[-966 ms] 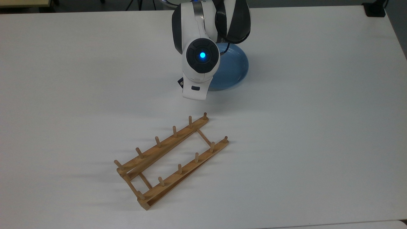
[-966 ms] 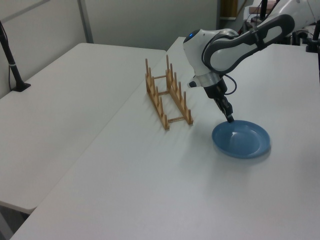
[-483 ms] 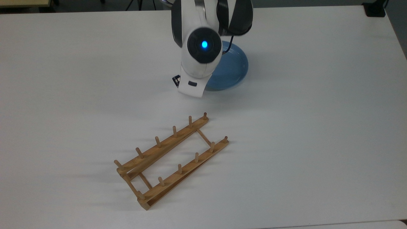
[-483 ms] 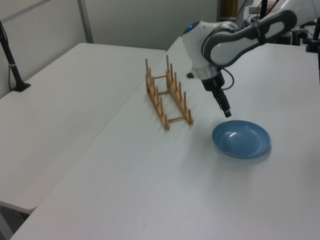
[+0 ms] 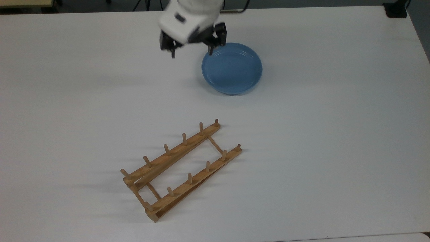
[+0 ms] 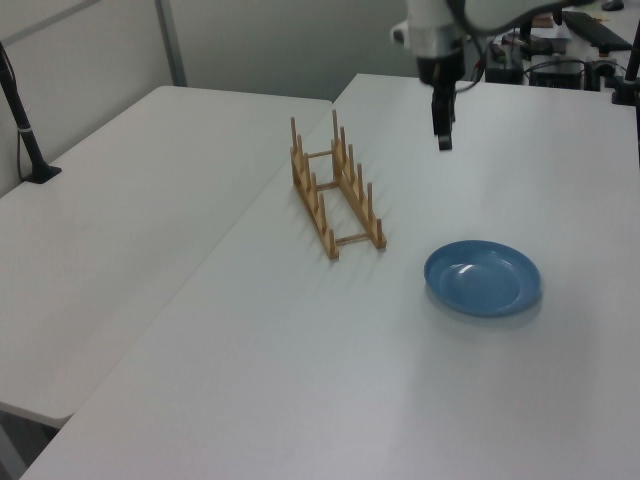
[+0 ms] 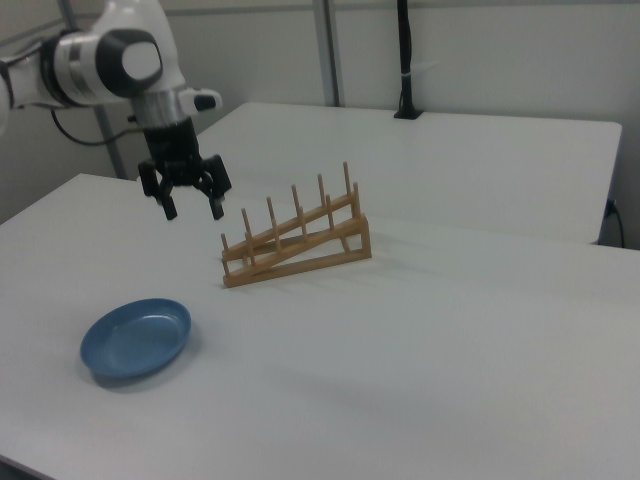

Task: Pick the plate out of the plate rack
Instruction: 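Open the gripper and raise it away from the plate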

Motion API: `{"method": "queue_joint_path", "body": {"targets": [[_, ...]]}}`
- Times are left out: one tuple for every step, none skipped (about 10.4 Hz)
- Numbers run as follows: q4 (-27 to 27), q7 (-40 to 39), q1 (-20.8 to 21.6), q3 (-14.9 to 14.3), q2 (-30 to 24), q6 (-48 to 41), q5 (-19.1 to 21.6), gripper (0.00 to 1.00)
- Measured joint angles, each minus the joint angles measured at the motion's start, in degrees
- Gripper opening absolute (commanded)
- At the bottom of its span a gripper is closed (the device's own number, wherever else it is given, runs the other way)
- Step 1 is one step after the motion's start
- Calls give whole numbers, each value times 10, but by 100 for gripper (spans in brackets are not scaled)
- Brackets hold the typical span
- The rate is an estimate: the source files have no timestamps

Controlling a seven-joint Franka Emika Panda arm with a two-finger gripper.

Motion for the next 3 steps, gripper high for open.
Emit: {"method": "queue_joint_path", "body": {"targets": [[-1,16,-11,-1,-27,0,0,100],[-4,20,-26,-1,-51,0,1,100],[-10,22,-39,-1,-71,-1,2,100]]}}
